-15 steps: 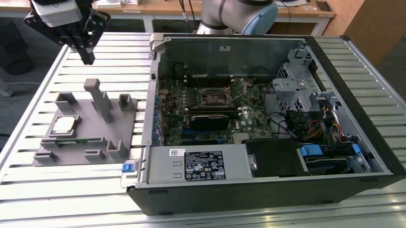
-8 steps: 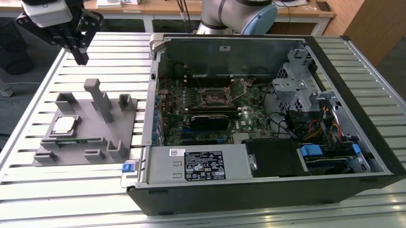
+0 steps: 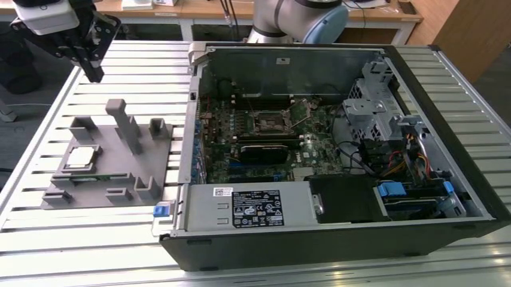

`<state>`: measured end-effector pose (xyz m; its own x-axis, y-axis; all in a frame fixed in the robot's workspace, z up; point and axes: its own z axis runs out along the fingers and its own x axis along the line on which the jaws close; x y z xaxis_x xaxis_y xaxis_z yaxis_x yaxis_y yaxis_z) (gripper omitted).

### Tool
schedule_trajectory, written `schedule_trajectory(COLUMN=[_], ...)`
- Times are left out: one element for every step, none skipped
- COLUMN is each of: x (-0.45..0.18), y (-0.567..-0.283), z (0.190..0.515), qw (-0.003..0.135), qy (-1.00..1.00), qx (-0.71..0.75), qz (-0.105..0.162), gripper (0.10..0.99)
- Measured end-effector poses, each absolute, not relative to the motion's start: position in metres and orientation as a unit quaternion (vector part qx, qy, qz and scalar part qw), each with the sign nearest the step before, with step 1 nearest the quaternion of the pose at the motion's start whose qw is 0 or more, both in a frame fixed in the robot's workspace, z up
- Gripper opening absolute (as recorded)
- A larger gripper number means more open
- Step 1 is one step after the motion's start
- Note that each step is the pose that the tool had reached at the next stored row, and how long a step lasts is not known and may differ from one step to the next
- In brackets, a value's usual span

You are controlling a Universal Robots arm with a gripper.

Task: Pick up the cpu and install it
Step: 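Reach for the cpu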

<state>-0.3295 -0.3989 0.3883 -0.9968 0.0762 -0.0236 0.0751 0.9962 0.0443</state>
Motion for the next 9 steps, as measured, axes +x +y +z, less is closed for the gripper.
schedule_trajectory(x=[-0.331,-0.334,-0.336,-0.338,-0.341,-0.344,-0.347,-0.35,-0.354], y=[-0.399,-0.399,-0.399,-0.399,-0.399,-0.399,-0.399,-0.399,-0.399], z=[0.388,0.388,0.388,0.388,0.388,0.388,0.388,0.388,0.388], qw=[0.013,0.012,0.012,0.012,0.012,0.012,0.012,0.012,0.012], qy=[0.999,0.999,0.999,0.999,0.999,0.999,0.999,0.999,0.999], qx=[0.038,0.038,0.038,0.038,0.038,0.038,0.038,0.038,0.038], qz=[0.022,0.022,0.022,0.022,0.022,0.022,0.022,0.022,0.022], gripper=[0.106,0.106,0.106,0.106,0.106,0.106,0.106,0.106,0.106])
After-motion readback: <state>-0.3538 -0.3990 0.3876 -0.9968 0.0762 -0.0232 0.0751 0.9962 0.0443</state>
